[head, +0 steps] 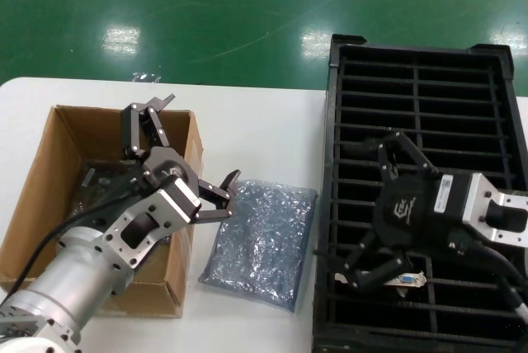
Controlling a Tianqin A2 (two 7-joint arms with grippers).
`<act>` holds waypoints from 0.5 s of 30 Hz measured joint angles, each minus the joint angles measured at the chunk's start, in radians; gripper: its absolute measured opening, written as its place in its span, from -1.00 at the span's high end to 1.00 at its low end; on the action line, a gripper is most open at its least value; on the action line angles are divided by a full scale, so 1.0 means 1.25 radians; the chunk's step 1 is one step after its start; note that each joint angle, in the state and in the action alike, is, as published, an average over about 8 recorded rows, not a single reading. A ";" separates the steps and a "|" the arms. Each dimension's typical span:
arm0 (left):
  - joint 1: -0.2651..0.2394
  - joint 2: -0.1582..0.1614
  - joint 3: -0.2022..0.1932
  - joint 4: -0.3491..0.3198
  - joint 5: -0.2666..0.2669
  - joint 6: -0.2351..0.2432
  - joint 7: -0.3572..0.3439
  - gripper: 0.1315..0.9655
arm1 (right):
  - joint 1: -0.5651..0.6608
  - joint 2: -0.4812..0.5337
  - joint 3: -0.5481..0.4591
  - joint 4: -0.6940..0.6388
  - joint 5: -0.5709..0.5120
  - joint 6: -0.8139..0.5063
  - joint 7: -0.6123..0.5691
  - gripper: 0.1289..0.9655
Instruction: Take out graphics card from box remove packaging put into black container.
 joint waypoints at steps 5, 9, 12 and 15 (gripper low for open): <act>0.015 -0.005 0.001 0.024 -0.083 -0.042 0.020 -1.00 | -0.047 -0.029 0.025 -0.017 0.033 0.076 -0.030 -1.00; 0.027 -0.008 0.002 0.042 -0.149 -0.075 0.035 -1.00 | -0.084 -0.052 0.044 -0.031 0.059 0.136 -0.054 -1.00; 0.036 -0.011 0.003 0.056 -0.199 -0.100 0.047 -1.00 | -0.112 -0.069 0.059 -0.042 0.079 0.182 -0.073 -1.00; 0.045 -0.014 0.003 0.071 -0.250 -0.126 0.059 -1.00 | -0.140 -0.087 0.074 -0.052 0.099 0.228 -0.091 -1.00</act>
